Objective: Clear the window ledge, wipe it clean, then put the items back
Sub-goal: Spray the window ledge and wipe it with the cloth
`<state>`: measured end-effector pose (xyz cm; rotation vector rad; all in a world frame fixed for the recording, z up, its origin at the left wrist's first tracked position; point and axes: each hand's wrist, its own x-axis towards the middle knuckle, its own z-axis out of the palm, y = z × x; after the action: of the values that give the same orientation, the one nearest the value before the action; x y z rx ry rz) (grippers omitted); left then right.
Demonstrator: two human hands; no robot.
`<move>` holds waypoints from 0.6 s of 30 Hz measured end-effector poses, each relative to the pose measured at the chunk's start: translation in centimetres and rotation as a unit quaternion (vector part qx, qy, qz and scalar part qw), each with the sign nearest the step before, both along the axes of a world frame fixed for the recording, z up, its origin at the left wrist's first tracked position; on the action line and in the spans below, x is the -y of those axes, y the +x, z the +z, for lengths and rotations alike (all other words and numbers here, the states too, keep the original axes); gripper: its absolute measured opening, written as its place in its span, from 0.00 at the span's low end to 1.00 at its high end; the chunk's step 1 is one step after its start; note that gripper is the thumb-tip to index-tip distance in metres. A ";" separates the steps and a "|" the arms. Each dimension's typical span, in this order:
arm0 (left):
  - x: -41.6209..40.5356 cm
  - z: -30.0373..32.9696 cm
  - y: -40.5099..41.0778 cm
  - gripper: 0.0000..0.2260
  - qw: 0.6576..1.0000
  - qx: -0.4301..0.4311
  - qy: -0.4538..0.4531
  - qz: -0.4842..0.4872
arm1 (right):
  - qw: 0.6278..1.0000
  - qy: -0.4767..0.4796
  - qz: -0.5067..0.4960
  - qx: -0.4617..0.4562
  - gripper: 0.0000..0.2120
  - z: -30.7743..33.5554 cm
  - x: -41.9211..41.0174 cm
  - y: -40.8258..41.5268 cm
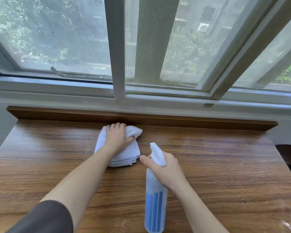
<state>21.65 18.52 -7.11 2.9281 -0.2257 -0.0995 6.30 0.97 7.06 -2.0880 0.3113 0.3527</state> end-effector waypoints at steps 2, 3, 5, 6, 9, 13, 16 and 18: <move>0.1 0.3 0.5 0.27 1.000 -0.006 0.017 -0.006 | 1.000 -0.005 -0.002 0.003 0.20 0.2 0.2 0.0; 0.1 0.4 0.5 0.27 1.000 -0.003 0.022 -0.014 | 1.000 -0.007 -0.001 0.005 0.20 0.3 0.4 0.0; -0.4 0.3 0.4 0.28 0.999 0.011 0.028 -0.040 | 1.000 -0.008 -0.001 0.010 0.19 0.5 0.6 0.0; -0.6 0.3 0.3 0.29 0.998 0.019 0.033 -0.057 | 1.000 -0.007 -0.001 0.012 0.19 0.6 0.7 -0.1; -1.0 0.6 -0.3 0.32 0.994 0.011 0.052 -0.094 | 1.000 -0.012 0.002 0.019 0.19 0.6 0.8 -0.1; -1.9 0.3 -2.1 0.28 0.994 0.020 0.046 -0.096 | 1.000 -0.016 -0.002 0.021 0.19 0.5 0.6 -0.4; -2.3 -0.6 -4.2 0.25 0.993 0.070 0.018 -0.090 | 1.000 -0.007 -0.002 0.020 0.20 0.3 0.3 -0.7; -2.5 -0.9 -5.6 0.25 0.991 0.101 -0.004 -0.090 | 1.000 -0.005 0.003 0.018 0.20 0.2 0.1 -0.9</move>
<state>16.06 20.99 -8.04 2.9026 -0.5209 0.1727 5.44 0.91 7.30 -2.1027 0.2854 0.3180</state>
